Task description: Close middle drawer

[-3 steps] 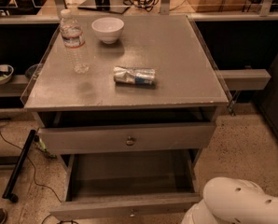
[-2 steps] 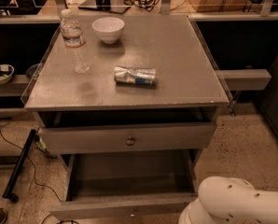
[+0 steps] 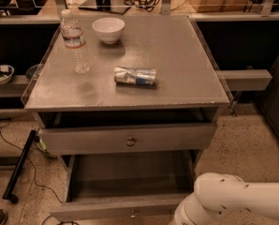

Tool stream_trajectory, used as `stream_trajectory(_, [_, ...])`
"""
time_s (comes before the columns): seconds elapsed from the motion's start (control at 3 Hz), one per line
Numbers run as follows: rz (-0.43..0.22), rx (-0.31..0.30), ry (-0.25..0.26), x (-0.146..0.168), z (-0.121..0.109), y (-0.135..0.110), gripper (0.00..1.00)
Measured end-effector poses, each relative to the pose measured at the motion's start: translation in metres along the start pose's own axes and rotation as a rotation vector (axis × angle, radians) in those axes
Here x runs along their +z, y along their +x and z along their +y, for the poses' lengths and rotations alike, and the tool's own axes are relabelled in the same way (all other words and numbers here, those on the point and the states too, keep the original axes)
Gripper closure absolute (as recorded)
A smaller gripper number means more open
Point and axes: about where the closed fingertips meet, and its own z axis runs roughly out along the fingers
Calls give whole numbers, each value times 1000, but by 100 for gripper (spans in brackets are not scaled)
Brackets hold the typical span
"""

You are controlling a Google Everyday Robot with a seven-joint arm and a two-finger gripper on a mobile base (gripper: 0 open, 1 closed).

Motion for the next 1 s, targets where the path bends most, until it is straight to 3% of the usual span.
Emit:
stream_trajectory(0.33, [7, 19, -15, 10, 3, 9, 100])
stream_trajectory(0.67, [6, 106, -50, 55, -15, 31, 100])
stream_trajectory(1.0, [5, 106, -49, 55, -15, 30, 100])
